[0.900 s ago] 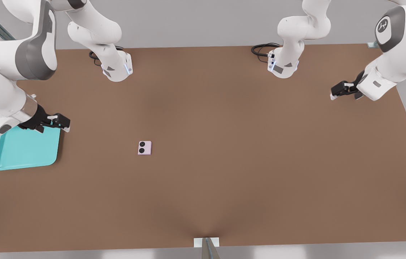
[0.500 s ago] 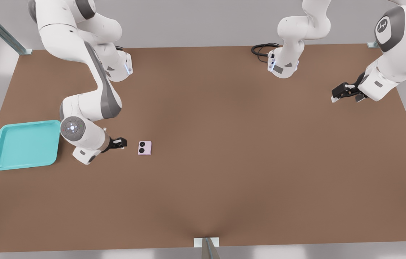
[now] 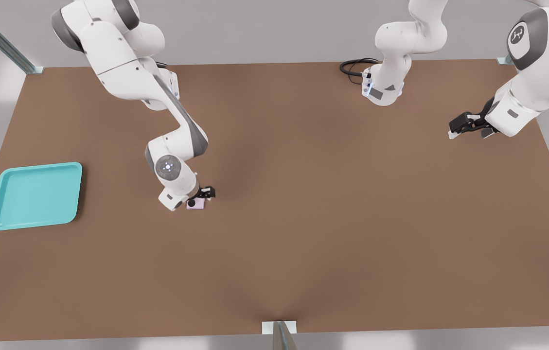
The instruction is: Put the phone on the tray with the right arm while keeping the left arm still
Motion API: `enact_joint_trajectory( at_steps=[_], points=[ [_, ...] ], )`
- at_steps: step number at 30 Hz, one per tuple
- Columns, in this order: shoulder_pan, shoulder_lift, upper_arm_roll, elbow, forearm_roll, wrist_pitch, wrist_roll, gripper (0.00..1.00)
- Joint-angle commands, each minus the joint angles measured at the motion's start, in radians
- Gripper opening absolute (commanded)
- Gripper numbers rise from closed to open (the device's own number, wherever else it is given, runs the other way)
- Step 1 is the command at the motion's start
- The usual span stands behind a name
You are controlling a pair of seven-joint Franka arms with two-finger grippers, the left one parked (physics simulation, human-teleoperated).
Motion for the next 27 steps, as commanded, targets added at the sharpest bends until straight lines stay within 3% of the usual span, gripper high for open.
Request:
enact_joint_trajectory(
  at_steps=[1, 12, 26, 27],
  points=[
    [-0.007, -0.002, 0.000, -0.053, 0.000, 0.171, 0.298, 1.00],
    [-0.060, 0.063, 0.000, -0.164, -0.073, 0.319, 0.254, 1.00],
    [-0.063, 0.121, -0.001, -0.145, -0.122, 0.385, 0.254, 1.00],
    [-0.063, 0.121, -0.001, -0.145, -0.122, 0.385, 0.254, 0.93]
  ],
)
